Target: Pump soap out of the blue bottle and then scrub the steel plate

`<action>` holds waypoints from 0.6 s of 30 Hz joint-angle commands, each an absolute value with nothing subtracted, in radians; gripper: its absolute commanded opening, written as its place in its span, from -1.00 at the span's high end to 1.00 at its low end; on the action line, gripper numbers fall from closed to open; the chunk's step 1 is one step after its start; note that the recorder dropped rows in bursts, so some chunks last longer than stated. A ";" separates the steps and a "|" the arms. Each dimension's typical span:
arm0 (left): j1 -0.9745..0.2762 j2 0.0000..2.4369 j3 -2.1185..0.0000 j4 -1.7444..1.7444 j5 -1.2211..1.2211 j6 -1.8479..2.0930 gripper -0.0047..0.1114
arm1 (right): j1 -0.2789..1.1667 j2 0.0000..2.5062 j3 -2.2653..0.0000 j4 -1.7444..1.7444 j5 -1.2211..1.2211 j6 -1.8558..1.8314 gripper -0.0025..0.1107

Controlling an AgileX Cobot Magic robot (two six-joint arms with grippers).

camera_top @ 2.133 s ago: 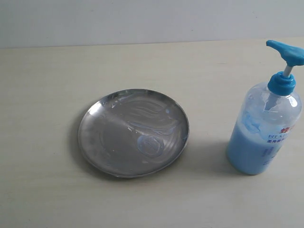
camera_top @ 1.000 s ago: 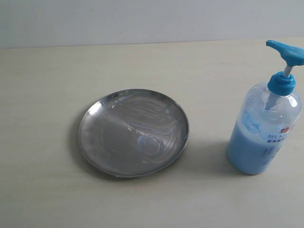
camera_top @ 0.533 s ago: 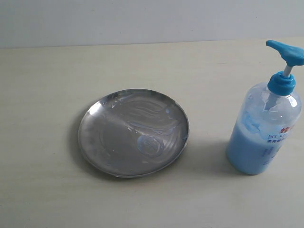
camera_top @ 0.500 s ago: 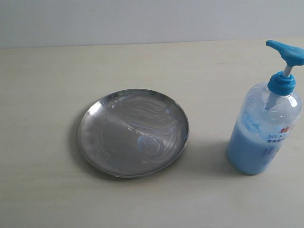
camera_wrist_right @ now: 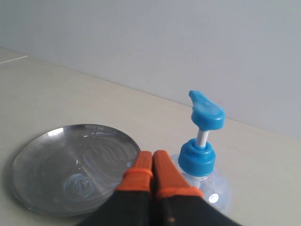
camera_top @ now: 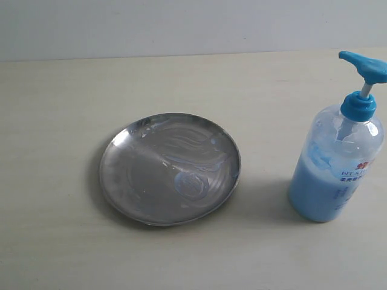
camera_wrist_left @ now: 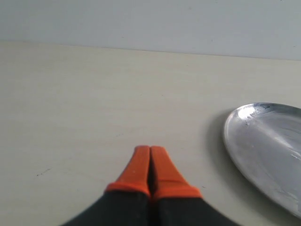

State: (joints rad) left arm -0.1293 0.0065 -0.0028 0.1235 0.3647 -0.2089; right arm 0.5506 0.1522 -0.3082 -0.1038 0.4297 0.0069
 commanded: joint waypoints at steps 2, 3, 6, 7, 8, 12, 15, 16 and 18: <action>-0.127 0.000 0.000 0.126 0.357 -0.213 0.92 | 0.546 0.158 -0.306 -0.111 0.419 0.000 0.96; -0.127 0.000 0.000 0.126 0.357 -0.213 0.92 | 0.546 0.158 -0.306 -0.111 0.419 0.000 0.96; -0.127 0.000 0.000 0.126 0.357 -0.213 0.92 | 0.546 0.158 -0.306 -0.111 0.419 0.000 0.96; -0.127 0.000 0.000 0.126 0.357 -0.213 0.92 | 0.546 0.158 -0.306 -0.111 0.419 0.000 0.96; -0.127 0.000 0.000 0.126 0.357 -0.213 0.92 | 0.546 0.158 -0.304 -0.111 0.419 0.000 0.96; -0.127 0.000 0.000 0.126 0.357 -0.213 0.92 | 0.546 0.158 -0.304 -0.113 0.419 0.000 0.96; -0.127 0.000 0.000 0.126 0.357 -0.213 0.92 | 0.520 0.158 -0.304 -0.113 0.419 0.000 0.96; -0.127 0.000 0.000 0.126 0.357 -0.213 0.92 | 0.505 0.158 -0.304 -0.113 0.419 0.000 0.96; -0.127 0.000 0.000 0.126 0.357 -0.213 0.92 | 0.472 0.158 -0.304 -0.113 0.419 0.000 0.96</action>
State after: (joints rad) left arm -0.1293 0.0065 -0.0028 0.1235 0.3647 -0.2089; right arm 0.5119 0.1522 -0.3082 -0.1056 0.4297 0.0000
